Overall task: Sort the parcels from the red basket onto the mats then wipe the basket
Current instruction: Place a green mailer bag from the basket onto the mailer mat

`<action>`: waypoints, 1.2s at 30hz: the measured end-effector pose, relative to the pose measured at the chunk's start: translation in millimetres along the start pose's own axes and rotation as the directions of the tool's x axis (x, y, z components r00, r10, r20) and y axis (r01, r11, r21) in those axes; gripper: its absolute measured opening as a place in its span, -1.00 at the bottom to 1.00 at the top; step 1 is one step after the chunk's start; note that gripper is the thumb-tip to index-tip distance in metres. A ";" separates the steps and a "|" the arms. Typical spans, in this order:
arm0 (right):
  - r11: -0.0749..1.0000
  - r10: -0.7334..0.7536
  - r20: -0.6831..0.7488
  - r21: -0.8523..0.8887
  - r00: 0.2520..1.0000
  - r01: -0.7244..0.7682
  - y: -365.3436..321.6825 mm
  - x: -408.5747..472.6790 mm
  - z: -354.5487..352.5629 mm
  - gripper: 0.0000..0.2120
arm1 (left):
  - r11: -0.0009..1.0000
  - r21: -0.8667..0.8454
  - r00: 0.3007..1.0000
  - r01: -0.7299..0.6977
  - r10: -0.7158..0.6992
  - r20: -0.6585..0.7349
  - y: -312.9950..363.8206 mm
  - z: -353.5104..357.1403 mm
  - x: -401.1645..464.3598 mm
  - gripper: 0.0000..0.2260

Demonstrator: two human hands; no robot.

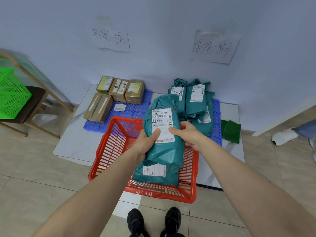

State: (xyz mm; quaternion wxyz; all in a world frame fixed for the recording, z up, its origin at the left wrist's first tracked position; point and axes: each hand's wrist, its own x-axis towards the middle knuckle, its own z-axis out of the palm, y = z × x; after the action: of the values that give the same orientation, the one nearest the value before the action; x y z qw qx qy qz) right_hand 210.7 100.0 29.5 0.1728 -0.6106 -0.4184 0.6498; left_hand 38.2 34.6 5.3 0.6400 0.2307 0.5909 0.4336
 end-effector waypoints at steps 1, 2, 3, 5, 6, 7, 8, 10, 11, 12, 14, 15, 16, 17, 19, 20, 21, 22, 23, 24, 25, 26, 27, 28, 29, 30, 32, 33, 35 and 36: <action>1.000 -0.007 -0.007 0.006 1.000 0.007 0.9 1.4 -4.3 -0.47 | 1.000 0.008 1.000 0.003 -0.003 0.001 0.1 4.6 2.4 -0.61; 1.000 -0.017 -0.015 0.015 1.000 0.017 1.6 2.6 -8.5 -0.51 | 1.000 0.014 1.000 0.009 -0.009 0.003 0.1 8.9 5.2 -0.59; 0.999 -0.024 -0.022 0.029 0.999 0.025 2.1 3.8 -12.5 -0.52 | 1.000 0.022 1.000 0.015 -0.015 0.001 0.0 13.2 8.7 -0.60; 0.999 -0.024 -0.041 0.042 0.999 0.026 3.9 8.5 -22.1 -0.44 | 0.999 0.039 1.000 0.031 -0.031 0.002 1.8 23.4 14.0 -0.62; 0.999 -0.028 -0.046 0.045 0.999 0.031 4.6 11.1 -27.1 -0.42 | 0.998 0.053 0.999 0.039 -0.038 -0.005 3.0 28.6 17.2 -0.57; 0.998 -0.034 -0.050 0.047 0.998 0.037 4.3 12.9 -31.9 -0.42 | 0.997 0.065 0.999 0.048 -0.048 -0.011 3.3 32.9 21.6 -0.48; 0.998 -0.041 -0.054 0.049 0.998 0.043 4.3 15.9 -36.6 -0.44 | 0.995 0.079 0.998 0.063 -0.061 -0.017 2.7 36.3 27.2 -0.42; 0.997 -0.047 -0.065 0.050 0.997 0.050 2.6 23.1 -44.7 -0.52 | 0.996 0.071 0.998 0.060 -0.060 -0.015 4.2 44.4 37.2 -0.49; 0.997 -0.048 -0.073 0.052 0.996 0.052 0.8 26.5 -48.1 -0.57 | 0.996 0.058 0.998 0.061 -0.060 -0.012 6.1 48.3 42.8 -0.55; 0.996 -0.049 -0.083 0.064 0.995 0.054 -1.1 31.9 -51.7 -0.58 | 0.997 0.050 0.998 0.061 -0.060 -0.015 9.4 51.8 49.2 -0.58; 0.996 -0.041 -0.103 0.080 0.994 0.049 -7.2 43.7 -57.3 -0.54 | 0.998 0.047 0.998 0.050 -0.049 -0.029 19.6 56.9 63.0 -0.58; 0.995 -0.040 -0.114 0.087 0.993 0.050 -11.9 49.0 -59.0 -0.53 | 0.998 0.049 0.998 0.044 -0.042 -0.041 25.2 58.3 71.0 -0.57; 0.994 -0.043 -0.129 0.096 0.991 0.055 -16.5 55.5 -60.7 -0.53 | 0.997 0.056 0.998 0.043 -0.040 -0.044 31.7 59.6 78.7 -0.56; 0.992 -0.045 -0.146 0.111 0.988 0.061 -21.7 62.1 -62.2 -0.54 | 0.996 0.073 0.998 0.046 -0.043 -0.045 38.0 59.9 87.5 -0.54; 0.988 -0.042 -0.184 0.142 0.982 0.068 -29.9 75.2 -64.3 -0.56 | 0.991 0.132 0.999 0.036 -0.033 -0.024 51.6 61.3 105.4 -0.51; 0.986 -0.041 -0.203 0.151 0.978 0.072 -33.6 82.0 -65.4 -0.56 | 0.987 0.162 1.000 0.019 -0.018 -0.009 57.9 61.9 115.3 -0.50; 0.984 -0.038 -0.222 0.159 0.974 0.075 -37.8 88.4 -66.6 -0.56 | 0.983 0.183 1.000 0.004 -0.005 0.009 63.8 62.9 124.8 -0.48; 0.982 -0.035 -0.240 0.170 0.970 0.077 -41.4 95.4 -68.8 -0.56 | 0.979 0.204 1.000 -0.003 -0.001 0.022 68.9 63.6 134.5 -0.48; 0.981 -0.029 -0.258 0.180 0.966 0.077 -44.7 103.9 -72.2 -0.56 | 0.975 0.221 0.999 -0.004 -0.004 0.034 73.6 65.8 146.3 -0.48; 0.979 -0.026 -0.269 0.188 0.963 0.078 -46.1 109.5 -74.3 -0.58 | 0.972 0.234 0.999 -0.005 -0.005 0.041 76.8 67.1 153.3 -0.49; 0.978 -0.024 -0.276 0.193 0.961 0.080 -47.8 113.9 -76.6 -0.60 | 0.972 0.237 0.999 -0.004 -0.006 0.042 79.8 69.2 159.3 -0.50; 0.976 -0.022 -0.287 0.199 0.958 0.082 -50.1 121.4 -81.5 -0.62 | 0.970 0.242 0.999 0.002 -0.013 0.041 82.2 73.0 169.7 -0.48; 0.976 -0.021 -0.291 0.200 0.957 0.082 -52.1 129.0 -86.7 -0.65 | 0.970 0.245 0.999 0.010 -0.019 0.037 83.2 77.5 179.4 -0.46; 0.977 -0.020 -0.291 0.198 0.957 0.080 -53.0 137.6 -92.0 -0.67 | 0.968 0.249 0.999 0.012 -0.021 0.034 82.4 81.8 189.7 -0.43; 0.977 -0.016 -0.290 0.197 0.957 0.076 -53.3 147.0 -97.6 -0.68 | 0.968 0.252 0.999 0.011 -0.018 0.028 80.9 86.7 199.3 -0.41; 0.978 -0.013 -0.290 0.197 0.957 0.073 -53.7 156.8 -103.2 -0.68 | 0.967 0.255 1.000 0.008 -0.013 0.021 78.9 91.4 209.6 -0.39; 0.980 -0.003 -0.292 0.188 0.956 0.061 -55.6 178.3 -114.2 -0.64 | 0.960 0.280 1.000 -0.016 0.017 -0.003 74.7 101.0 231.3 -0.38; 0.982 0.003 -0.291 0.182 0.957 0.052 -56.2 189.0 -120.0 -0.65 | 0.952 0.305 0.999 -0.033 0.039 -0.013 73.5 105.9 241.4 -0.36; 0.986 -0.001 -0.289 0.162 0.957 0.050 -55.7 211.1 -131.4 -0.73 | 0.927 0.370 0.997 -0.057 0.075 -0.034 70.3 115.2 262.5 -0.24; 0.988 -0.011 -0.294 0.146 0.956 0.056 -55.5 221.9 -136.2 -0.76 | 0.916 0.397 0.995 -0.058 0.084 -0.050 68.8 119.2 273.1 -0.19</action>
State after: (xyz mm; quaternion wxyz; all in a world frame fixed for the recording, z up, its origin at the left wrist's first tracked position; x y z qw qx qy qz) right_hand 279.5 341.3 -59.6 0.2900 -0.6778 -0.3476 0.5793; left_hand 112.4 322.2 -67.9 0.5443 0.3619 0.6782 0.3358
